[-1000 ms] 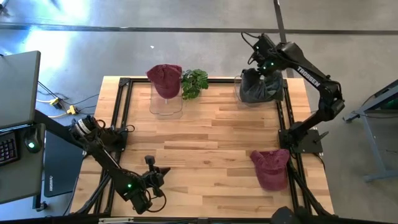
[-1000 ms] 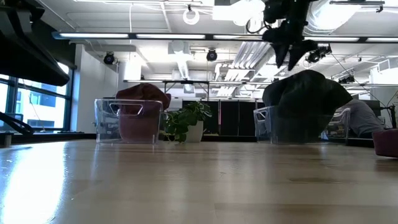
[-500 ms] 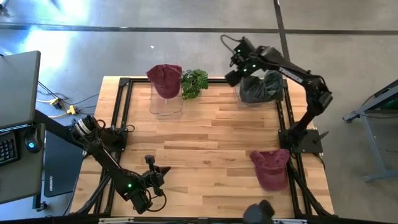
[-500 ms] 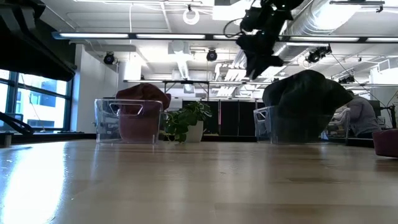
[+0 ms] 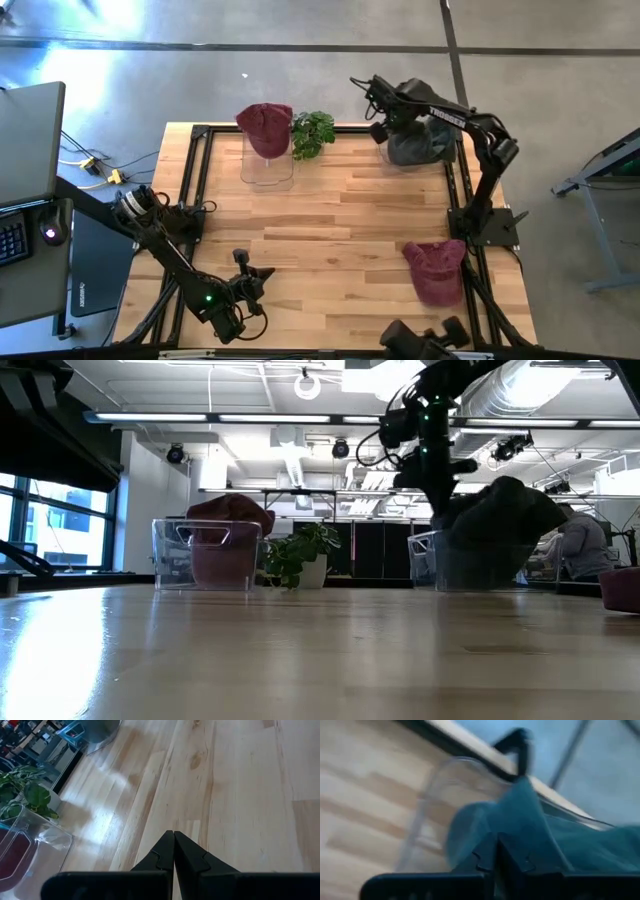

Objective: Pick & Place hat
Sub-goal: Put the black cap into the right transparent bin

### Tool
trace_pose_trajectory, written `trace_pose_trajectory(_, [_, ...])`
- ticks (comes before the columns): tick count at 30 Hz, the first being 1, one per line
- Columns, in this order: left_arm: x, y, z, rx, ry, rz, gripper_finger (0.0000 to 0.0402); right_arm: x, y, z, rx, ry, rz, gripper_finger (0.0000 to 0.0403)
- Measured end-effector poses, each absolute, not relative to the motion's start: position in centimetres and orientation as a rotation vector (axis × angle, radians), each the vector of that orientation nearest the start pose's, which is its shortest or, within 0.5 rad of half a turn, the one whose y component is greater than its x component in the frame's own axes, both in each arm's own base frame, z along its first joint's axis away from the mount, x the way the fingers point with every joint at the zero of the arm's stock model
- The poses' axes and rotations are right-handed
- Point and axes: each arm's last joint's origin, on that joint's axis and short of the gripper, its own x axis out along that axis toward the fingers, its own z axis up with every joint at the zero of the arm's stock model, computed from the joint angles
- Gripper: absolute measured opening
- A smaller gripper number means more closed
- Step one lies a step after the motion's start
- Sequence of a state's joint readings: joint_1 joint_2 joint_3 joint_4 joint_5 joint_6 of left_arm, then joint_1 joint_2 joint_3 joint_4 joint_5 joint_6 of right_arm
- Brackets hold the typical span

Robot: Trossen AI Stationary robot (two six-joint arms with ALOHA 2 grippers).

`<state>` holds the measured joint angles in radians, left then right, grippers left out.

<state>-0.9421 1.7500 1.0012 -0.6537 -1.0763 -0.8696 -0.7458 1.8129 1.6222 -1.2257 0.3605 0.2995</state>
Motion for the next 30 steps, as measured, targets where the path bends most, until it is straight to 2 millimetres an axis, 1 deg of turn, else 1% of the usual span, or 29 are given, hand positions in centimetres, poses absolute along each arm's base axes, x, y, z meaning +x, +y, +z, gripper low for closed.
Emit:
trace_pose_trajectory(2, [19.8, -22.8, 16.0, 0.358, 0.596, 0.393, 0.0003, 24.3, -24.4, 28.0, 0.459, 1.363, -1.209, 0.0003])
trace_pose_trajectory(5, [19.8, -22.8, 16.0, 0.358, 0.596, 0.393, 0.0003, 23.3, -24.5, 28.1, 0.441, 1.415, -1.299, 0.0008])
trace_pose_trajectory(10, [19.8, -22.9, 16.0, 0.351, 0.609, 0.385, 0.0003, 22.4, -25.1, 28.3, 0.418, 1.435, -1.348, 0.0003])
trace_pose_trajectory(13, [19.8, -22.9, 16.0, 0.350, 0.611, 0.384, 0.0003, 22.4, -24.4, 29.2, 0.340, 1.419, -1.380, 0.0004])
trace_pose_trajectory(15, [19.8, -22.9, 16.0, 0.350, 0.611, 0.384, 0.0003, 22.6, -23.5, 30.1, 0.314, 1.391, -1.364, 0.0006])
trace_pose_trajectory(16, [19.8, -22.9, 16.0, 0.350, 0.611, 0.384, 0.0003, 22.9, -23.1, 30.3, 0.306, 1.384, -1.328, 0.0006])
trace_pose_trajectory(18, [19.8, -22.9, 16.0, 0.351, 0.609, 0.385, 0.0003, 23.5, -22.1, 30.6, 0.325, 1.388, -1.210, 0.0003])
trace_pose_trajectory(20, [19.8, -22.9, 16.0, 0.351, 0.607, 0.386, 0.0003, 24.1, -21.2, 30.5, 0.384, 1.408, -1.068, 0.0002])
trace_pose_trajectory(23, [19.8, -22.9, 16.0, 0.350, 0.607, 0.387, 0.0003, 24.1, -20.0, 30.3, 0.468, 1.486, -0.927, 0.0003])
trace_pose_trajectory(26, [19.8, -22.9, 16.0, 0.344, 0.613, 0.383, 0.0003, 23.4, -19.8, 29.5, 0.469, 1.561, -0.951, 0.0001])
trace_pose_trajectory(30, [19.8, -22.9, 15.9, 0.336, 0.617, 0.378, 0.0003, 22.0, -20.0, 27.9, 0.383, 1.661, -1.163, 0.0002])
